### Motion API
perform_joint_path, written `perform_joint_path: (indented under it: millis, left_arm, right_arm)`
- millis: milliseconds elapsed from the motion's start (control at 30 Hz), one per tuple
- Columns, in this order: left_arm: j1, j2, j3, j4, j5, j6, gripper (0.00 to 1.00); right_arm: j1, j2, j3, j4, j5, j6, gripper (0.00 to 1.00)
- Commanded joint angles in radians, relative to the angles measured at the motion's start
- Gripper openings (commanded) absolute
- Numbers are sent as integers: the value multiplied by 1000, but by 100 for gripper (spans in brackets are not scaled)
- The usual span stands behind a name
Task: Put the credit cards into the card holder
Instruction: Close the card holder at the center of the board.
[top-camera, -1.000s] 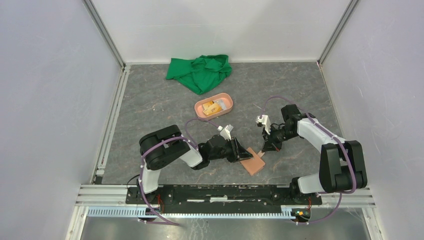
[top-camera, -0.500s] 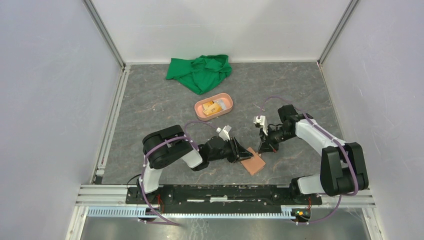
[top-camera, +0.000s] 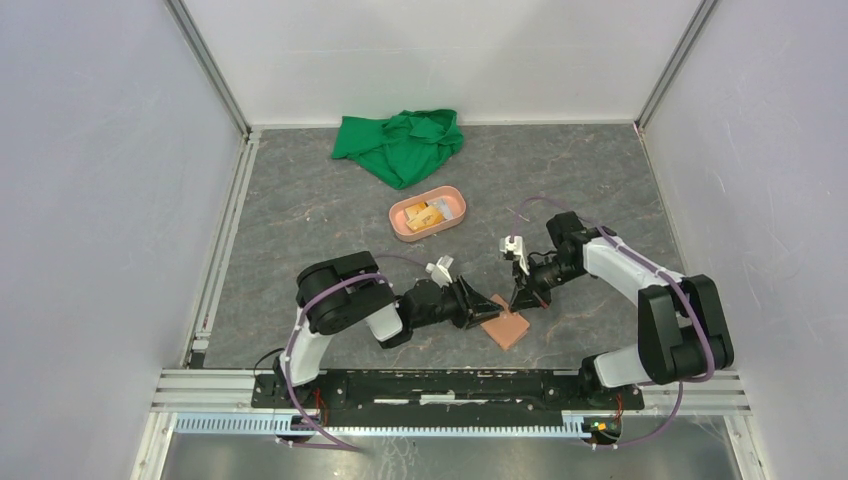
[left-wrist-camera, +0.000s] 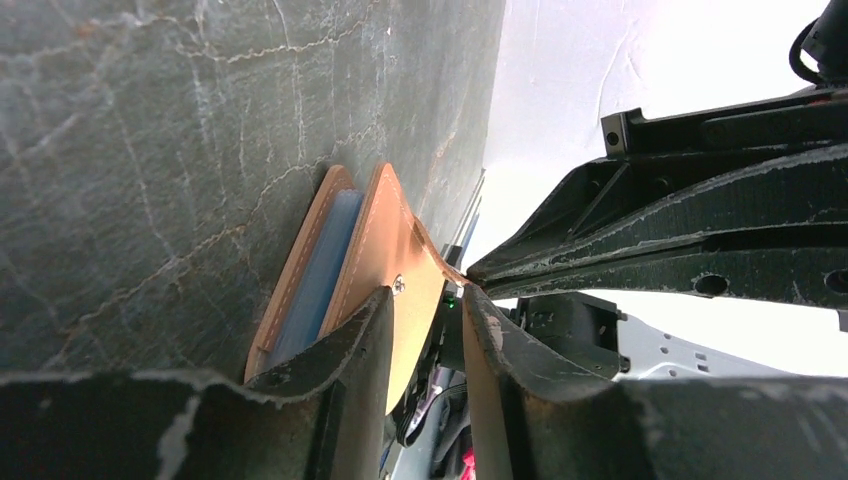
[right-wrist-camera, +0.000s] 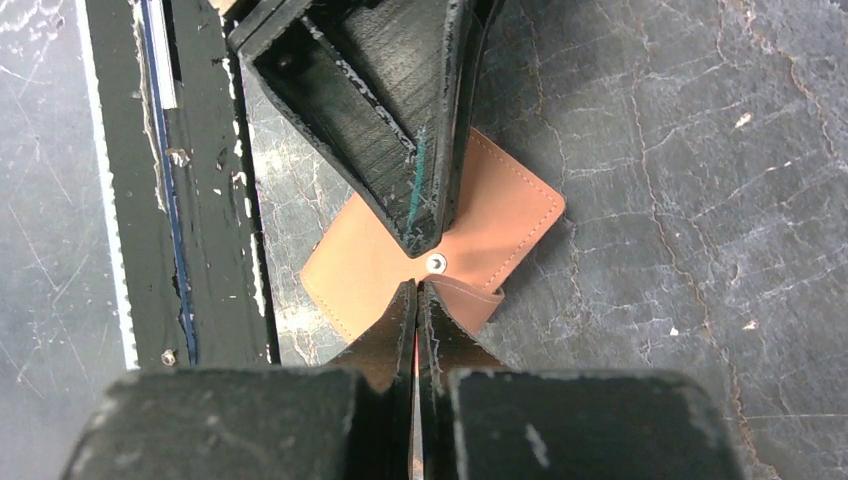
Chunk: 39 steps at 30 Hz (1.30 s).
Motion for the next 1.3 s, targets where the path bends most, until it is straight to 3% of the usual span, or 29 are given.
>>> perform_joint_path:
  millis: [0,700,1267]
  left_arm:
    - [-2,54,-16,94,-44,-105,40]
    - [-2,158,26,174,1,-211,38]
    - [-2,218,43,234,41,-270,36]
  right_arm:
    - [39,-47,-4,32,-11,-25,0]
    - [179,-215,-94,208,171,-13,0]
    - [283,-242,-116,290,276,0,0]
